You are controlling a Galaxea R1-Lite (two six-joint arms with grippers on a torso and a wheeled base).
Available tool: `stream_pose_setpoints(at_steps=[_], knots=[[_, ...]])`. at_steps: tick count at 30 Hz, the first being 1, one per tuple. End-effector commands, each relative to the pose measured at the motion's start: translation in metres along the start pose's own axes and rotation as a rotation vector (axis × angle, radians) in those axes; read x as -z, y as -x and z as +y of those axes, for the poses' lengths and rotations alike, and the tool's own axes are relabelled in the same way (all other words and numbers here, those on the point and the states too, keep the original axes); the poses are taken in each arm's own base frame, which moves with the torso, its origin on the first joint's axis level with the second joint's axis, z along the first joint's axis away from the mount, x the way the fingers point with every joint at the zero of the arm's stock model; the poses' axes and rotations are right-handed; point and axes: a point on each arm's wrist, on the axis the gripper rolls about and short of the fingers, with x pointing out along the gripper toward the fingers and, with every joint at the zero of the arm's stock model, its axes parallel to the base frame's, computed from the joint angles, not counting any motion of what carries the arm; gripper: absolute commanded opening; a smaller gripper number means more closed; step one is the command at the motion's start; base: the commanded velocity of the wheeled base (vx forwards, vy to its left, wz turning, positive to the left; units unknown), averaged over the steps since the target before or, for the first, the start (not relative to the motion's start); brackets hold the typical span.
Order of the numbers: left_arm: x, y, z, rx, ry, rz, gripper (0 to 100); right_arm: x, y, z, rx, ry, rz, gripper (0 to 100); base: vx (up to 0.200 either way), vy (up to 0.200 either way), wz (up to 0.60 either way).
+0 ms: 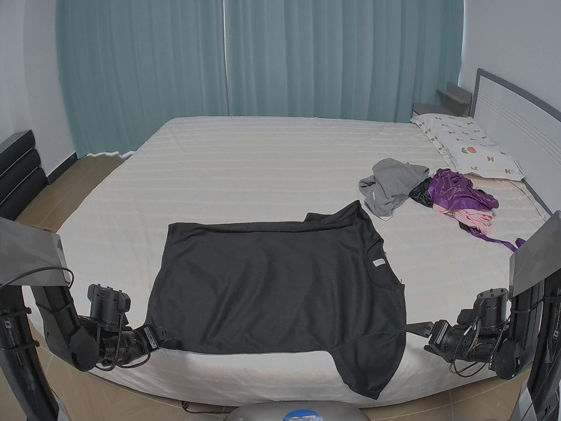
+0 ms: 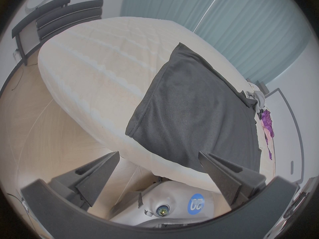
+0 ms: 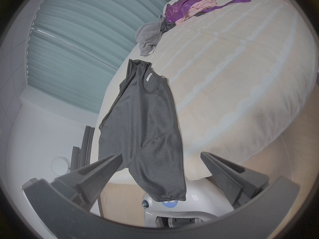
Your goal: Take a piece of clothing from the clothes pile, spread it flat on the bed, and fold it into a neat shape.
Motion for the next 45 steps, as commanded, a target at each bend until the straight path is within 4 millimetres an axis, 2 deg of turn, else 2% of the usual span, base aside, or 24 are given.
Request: stream_pose_setpoints(at_steps=[1,12,13,25,33,39,40,45], knots=[[0.015,-0.013,0.014,-0.042,-0.02,0.043,100,0.003,0.002,-0.002,0.008,-0.003,0.01,100,0.0,0.0,0.0],[0.016,-0.023,0.021,-0.033,-0.055,-0.039,100,0.004,0.001,-0.001,0.007,0.0,0.015,100,0.0,0.0,0.0],[0.014,-0.023,0.022,-0.03,-0.052,-0.046,0,0.004,0.001,-0.001,0.007,0.0,0.015,100,0.0,0.0,0.0],[0.01,-0.028,0.025,-0.039,-0.053,-0.061,0,0.004,0.001,-0.001,0.007,0.002,0.015,100,0.0,0.0,0.0],[0.007,-0.01,0.024,-0.029,-0.092,-0.093,0,0.008,-0.002,-0.003,0.019,0.013,0.035,100,0.0,0.0,0.0],[0.006,-0.012,0.025,-0.036,-0.093,-0.09,0,0.009,-0.002,-0.002,0.017,0.016,0.038,100,0.0,0.0,0.0],[0.006,-0.012,0.025,-0.036,-0.093,-0.09,100,0.009,-0.002,-0.002,0.017,0.016,0.038,100,0.0,0.0,0.0],[-0.001,-0.019,0.028,-0.019,-0.074,-0.1,100,0.009,-0.003,-0.003,0.02,0.016,0.043,100,0.0,0.0,0.0]])
